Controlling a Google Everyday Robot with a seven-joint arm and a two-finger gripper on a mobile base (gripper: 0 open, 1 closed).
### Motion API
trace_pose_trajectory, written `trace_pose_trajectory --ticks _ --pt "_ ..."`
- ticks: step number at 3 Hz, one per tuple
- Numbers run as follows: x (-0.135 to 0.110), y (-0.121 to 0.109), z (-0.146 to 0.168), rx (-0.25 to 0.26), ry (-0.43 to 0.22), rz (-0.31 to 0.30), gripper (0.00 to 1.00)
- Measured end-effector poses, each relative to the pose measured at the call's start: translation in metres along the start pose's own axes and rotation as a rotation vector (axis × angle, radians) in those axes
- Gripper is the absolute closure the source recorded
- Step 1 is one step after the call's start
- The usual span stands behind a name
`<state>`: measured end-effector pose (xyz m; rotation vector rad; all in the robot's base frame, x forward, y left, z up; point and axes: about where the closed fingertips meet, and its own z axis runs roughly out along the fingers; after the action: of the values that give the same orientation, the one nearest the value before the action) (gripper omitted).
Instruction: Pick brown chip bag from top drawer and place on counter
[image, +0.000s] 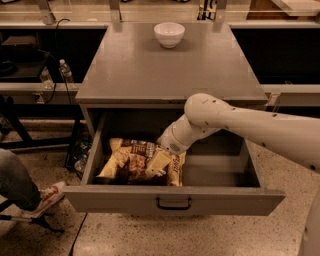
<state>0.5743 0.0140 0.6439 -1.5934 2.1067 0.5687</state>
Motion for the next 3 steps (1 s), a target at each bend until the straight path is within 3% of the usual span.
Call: trace_pose_trajectory --ticks 1,2,3 --pt "0.002 0.005 0.005 -0.012 -0.007 0.007 0.46" --pt "0.005 0.015 -0.001 -0.021 -0.069 0.022 0.68" --pt "-0.003 0.027 -0.027 -0.022 -0.211 0.019 0.91"
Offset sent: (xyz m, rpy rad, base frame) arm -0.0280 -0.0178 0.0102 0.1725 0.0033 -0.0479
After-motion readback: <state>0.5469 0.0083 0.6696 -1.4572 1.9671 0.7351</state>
